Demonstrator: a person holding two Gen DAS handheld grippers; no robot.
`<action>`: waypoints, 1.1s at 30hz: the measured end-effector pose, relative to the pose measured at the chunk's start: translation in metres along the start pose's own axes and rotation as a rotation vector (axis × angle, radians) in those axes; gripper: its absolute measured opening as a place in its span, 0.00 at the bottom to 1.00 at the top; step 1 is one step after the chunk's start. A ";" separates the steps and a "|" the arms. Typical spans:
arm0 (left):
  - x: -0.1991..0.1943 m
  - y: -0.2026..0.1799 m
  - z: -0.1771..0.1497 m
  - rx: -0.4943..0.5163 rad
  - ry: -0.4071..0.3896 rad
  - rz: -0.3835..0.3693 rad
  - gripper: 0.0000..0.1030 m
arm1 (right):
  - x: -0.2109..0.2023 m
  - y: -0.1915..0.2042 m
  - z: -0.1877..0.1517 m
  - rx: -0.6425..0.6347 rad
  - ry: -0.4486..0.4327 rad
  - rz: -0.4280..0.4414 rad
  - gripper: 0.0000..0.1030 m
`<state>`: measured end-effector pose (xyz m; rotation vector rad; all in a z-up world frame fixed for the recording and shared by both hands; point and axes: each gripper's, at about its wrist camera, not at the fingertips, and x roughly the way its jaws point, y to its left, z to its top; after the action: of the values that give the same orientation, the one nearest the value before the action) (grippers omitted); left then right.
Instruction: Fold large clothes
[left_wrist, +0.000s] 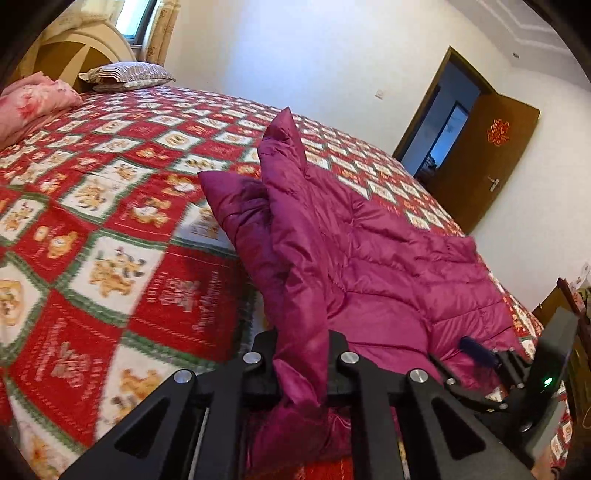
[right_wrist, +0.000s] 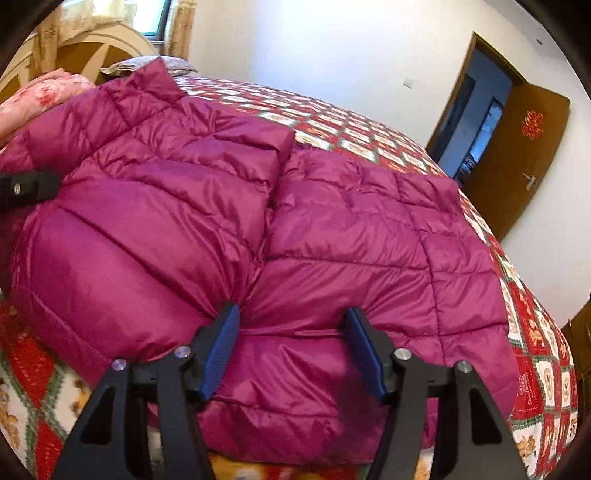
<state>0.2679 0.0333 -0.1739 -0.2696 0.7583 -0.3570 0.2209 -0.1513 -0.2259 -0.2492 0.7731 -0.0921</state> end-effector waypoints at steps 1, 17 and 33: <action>-0.005 0.003 0.001 0.000 -0.006 0.008 0.10 | -0.002 0.006 0.000 -0.008 -0.010 0.014 0.63; -0.051 -0.160 0.052 0.376 -0.146 0.043 0.10 | -0.039 -0.161 -0.014 0.344 -0.078 -0.106 0.70; 0.072 -0.321 -0.053 0.857 0.025 0.019 0.23 | -0.022 -0.252 -0.086 0.557 0.038 -0.163 0.72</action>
<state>0.2089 -0.2933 -0.1392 0.5484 0.5731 -0.6324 0.1472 -0.4072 -0.2059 0.2208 0.7347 -0.4591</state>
